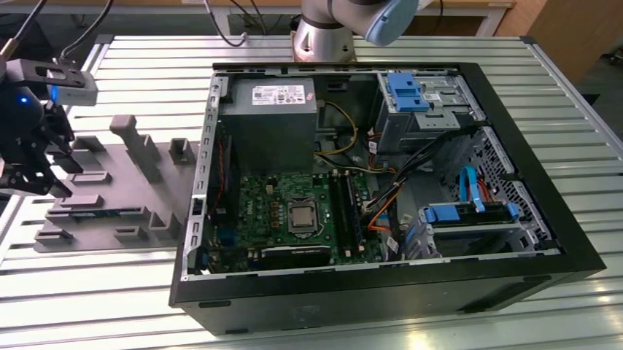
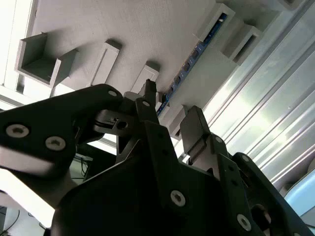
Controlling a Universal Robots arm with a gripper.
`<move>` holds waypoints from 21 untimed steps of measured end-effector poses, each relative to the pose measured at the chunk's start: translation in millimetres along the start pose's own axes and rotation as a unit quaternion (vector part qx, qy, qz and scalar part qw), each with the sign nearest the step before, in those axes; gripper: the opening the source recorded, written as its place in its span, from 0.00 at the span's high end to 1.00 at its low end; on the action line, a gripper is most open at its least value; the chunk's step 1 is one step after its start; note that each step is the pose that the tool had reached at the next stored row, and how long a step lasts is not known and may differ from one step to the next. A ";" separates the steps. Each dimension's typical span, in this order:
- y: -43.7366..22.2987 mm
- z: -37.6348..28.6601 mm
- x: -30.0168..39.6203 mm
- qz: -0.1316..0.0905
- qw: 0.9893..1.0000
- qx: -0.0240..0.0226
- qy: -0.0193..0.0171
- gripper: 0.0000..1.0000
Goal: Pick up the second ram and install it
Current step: 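Pick up the second ram and move it above second insertion slot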
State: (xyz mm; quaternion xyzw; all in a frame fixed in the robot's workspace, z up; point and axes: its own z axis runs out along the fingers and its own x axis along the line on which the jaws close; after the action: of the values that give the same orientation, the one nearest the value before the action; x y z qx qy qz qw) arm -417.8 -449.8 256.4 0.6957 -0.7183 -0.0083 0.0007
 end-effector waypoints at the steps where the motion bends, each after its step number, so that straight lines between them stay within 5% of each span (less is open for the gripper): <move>1: 0.0 0.4 0.0 0.000 1.000 0.000 0.000 0.53; 21: -0.1 8.9 0.1 0.000 1.000 0.000 0.000 0.53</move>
State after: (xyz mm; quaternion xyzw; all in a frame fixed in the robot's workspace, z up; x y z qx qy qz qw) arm -417.8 -449.8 247.5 0.6957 -0.7183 -0.0083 0.0008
